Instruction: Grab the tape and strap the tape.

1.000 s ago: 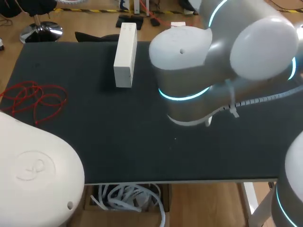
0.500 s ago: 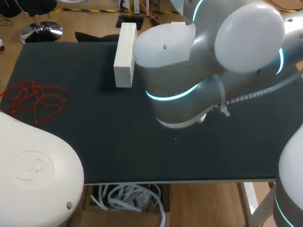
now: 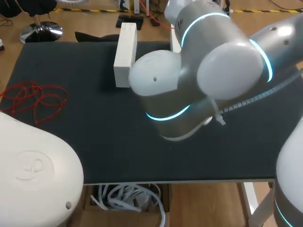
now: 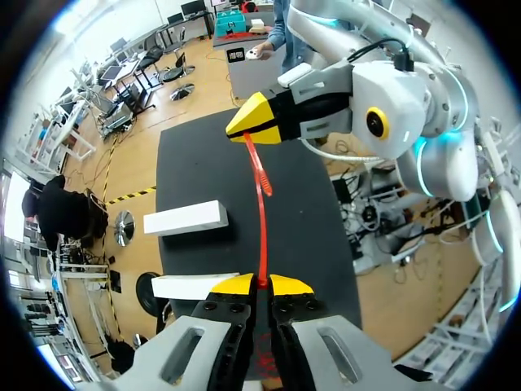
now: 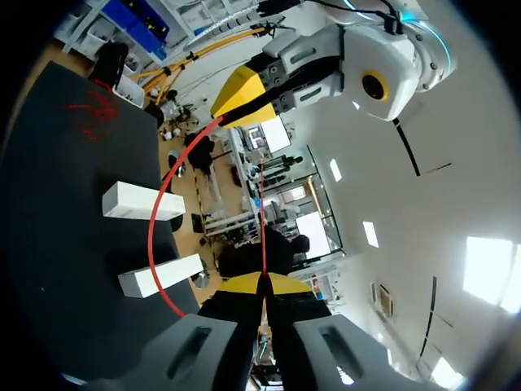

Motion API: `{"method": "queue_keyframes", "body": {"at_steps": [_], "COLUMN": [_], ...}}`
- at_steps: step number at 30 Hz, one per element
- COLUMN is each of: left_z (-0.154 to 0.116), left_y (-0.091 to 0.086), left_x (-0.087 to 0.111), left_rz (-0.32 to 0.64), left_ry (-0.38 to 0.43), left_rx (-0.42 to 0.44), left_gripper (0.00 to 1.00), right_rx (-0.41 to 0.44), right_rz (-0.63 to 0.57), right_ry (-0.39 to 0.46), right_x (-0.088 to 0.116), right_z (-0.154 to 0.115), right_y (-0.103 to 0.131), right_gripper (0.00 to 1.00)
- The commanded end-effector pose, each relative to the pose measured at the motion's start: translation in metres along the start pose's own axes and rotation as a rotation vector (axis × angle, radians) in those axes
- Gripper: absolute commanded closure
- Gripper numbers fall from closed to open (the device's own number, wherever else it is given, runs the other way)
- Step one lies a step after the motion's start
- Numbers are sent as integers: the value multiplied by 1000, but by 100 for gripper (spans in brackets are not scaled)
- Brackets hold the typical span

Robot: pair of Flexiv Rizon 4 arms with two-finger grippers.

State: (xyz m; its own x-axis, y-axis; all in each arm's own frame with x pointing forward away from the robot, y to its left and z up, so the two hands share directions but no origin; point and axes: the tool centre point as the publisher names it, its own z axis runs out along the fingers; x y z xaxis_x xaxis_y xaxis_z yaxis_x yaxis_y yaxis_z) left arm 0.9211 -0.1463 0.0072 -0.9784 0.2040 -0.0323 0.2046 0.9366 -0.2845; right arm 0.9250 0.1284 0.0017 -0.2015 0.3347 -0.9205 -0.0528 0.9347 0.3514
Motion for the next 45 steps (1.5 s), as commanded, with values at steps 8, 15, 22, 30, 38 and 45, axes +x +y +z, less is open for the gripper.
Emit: {"method": "queue_keyframes", "body": {"at_steps": [8, 15, 22, 30, 38, 45], "left_z": [-1, -1, -1, -1, -1, -1], "left_y": [0, 0, 0, 0, 0, 0], "left_x": [0, 0, 0, 0, 0, 0], "left_rz": [-1, -1, -1, -1, -1, -1], "left_ry": [0, 0, 0, 0, 0, 0], "left_rx": [-3, -3, -3, -3, -3, -3], "left_gripper": [100, 100, 100, 100, 100, 100], "right_rx": [49, 62, 61, 56, 64, 75], "right_rz": [-73, -92, -97, -103, -109, -112], "right_ry": [-110, -115, -106, -98, -95, -95], "right_x": [2, 3, 7, 11, 12, 14], "right_z": [4, 5, 6, 10, 13, 16], "right_y": [27, 27, 32, 35, 35, 37], "right_gripper": [100, 100, 100, 100, 100, 100]}}
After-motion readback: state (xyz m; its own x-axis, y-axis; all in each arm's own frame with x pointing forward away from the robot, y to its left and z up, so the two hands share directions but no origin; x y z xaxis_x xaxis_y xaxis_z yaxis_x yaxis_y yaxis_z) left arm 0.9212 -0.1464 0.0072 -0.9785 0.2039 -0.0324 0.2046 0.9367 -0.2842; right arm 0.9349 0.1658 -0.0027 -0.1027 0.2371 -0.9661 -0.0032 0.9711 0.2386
